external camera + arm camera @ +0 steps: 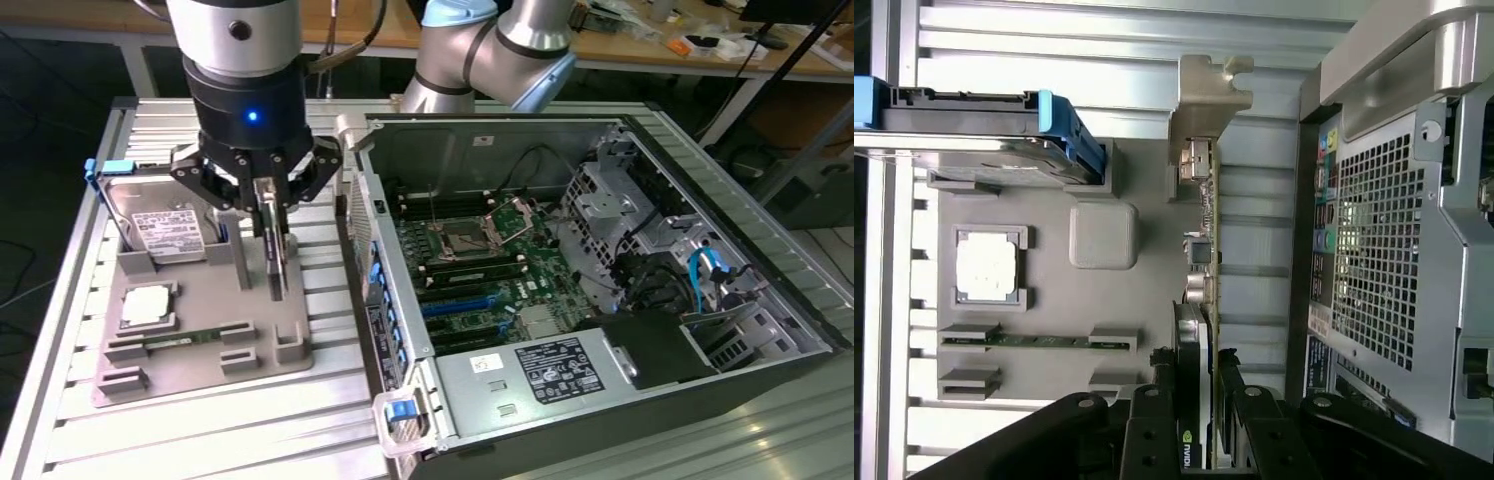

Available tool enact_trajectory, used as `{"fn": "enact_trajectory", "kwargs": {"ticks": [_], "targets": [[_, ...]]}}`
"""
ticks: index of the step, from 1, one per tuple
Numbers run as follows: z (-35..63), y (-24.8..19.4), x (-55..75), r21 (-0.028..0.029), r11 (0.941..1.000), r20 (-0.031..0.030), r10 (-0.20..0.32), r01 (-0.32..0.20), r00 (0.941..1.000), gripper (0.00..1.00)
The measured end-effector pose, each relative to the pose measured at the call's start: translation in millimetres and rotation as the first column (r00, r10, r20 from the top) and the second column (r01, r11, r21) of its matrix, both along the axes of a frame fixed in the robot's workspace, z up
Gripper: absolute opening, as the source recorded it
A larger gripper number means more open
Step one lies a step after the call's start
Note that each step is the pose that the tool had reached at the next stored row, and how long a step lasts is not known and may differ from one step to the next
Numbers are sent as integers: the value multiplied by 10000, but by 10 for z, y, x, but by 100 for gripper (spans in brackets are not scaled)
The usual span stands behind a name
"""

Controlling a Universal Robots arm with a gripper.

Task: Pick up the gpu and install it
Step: 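Pick up the gpu and move the gpu toward the slot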

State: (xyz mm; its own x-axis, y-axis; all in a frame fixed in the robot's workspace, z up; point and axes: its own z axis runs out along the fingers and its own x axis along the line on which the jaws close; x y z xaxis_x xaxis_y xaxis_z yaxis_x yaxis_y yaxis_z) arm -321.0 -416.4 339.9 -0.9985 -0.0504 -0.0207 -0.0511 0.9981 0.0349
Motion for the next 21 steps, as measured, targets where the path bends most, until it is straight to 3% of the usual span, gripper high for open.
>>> {"fn": "enact_trajectory", "kwargs": {"ticks": [4,16,21], "targets": [[121,0,0,-7,10000,-1,0,0,10000,27],[361,0,0,-31,10000,0,0,0,10000,27],[632,1,3,-32,10000,30,-1,1,10000,27]]}}
